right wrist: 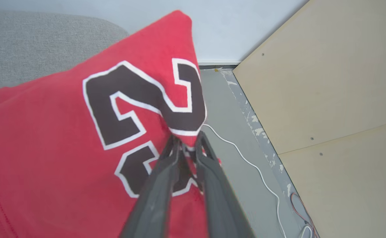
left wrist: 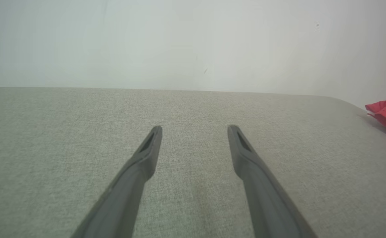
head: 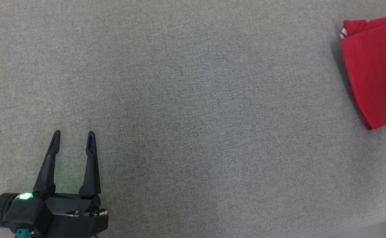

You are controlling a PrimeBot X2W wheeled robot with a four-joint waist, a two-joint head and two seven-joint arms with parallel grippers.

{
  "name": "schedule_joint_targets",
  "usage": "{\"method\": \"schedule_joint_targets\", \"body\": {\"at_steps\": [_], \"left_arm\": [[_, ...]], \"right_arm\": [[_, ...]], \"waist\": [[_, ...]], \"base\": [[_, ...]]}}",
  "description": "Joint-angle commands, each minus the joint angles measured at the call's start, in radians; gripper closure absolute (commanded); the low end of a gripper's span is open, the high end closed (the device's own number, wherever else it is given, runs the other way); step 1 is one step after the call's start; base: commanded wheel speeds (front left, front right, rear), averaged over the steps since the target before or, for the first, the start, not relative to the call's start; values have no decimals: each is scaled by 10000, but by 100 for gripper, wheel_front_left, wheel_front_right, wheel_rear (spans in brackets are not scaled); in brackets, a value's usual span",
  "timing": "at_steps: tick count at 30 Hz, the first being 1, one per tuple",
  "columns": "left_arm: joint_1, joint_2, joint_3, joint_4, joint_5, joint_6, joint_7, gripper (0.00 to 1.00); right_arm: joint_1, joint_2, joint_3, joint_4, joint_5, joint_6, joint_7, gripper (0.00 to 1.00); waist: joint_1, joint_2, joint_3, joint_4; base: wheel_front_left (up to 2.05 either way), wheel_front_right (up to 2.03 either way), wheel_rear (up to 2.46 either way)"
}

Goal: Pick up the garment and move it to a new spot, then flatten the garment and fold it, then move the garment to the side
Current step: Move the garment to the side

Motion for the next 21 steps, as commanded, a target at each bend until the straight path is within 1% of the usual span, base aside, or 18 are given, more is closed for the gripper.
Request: {"method": "schedule_joint_targets", "body": {"at_steps": [1,2,4,11,14,17,21], "left_arm": [[-129,52,11,-84,-75,14,-28,0],[-75,127,-45,-39,-37,14,-26,0],[-41,113,6,-78,-104,16,-28,0],[146,-1,256,-269,-248,15,-28,0],[256,-77,320,-226,-336,15,-26,0],[415,-172,465,-120,-478,18,-26,0],[620,-282,758,59,-600,16,-26,0]], "right_arm": [[100,32,27,-102,-47,-29,-39,0],[117,95,51,-171,-49,-29,-40,0],[239,203,62,-304,-133,-29,48,0],[707,497,202,-824,130,-29,146,0],[1060,608,372,-1050,330,-29,-49,0],[1482,796,632,-1336,756,-29,-510,0],[2161,1240,932,-1790,1531,-29,-1767,0]], "waist": [[0,-1,-40,-27],[0,-1,-66,-39],[0,-1,-132,-60],[0,-1,-506,-78],[0,-1,-814,-22],[0,-1,-1162,53],[0,-1,-1708,197]], "base": [[0,0,0],[0,0,0],[0,0,0],[0,0,0],[0,0,0],[0,0,0],[0,0,0]]}}
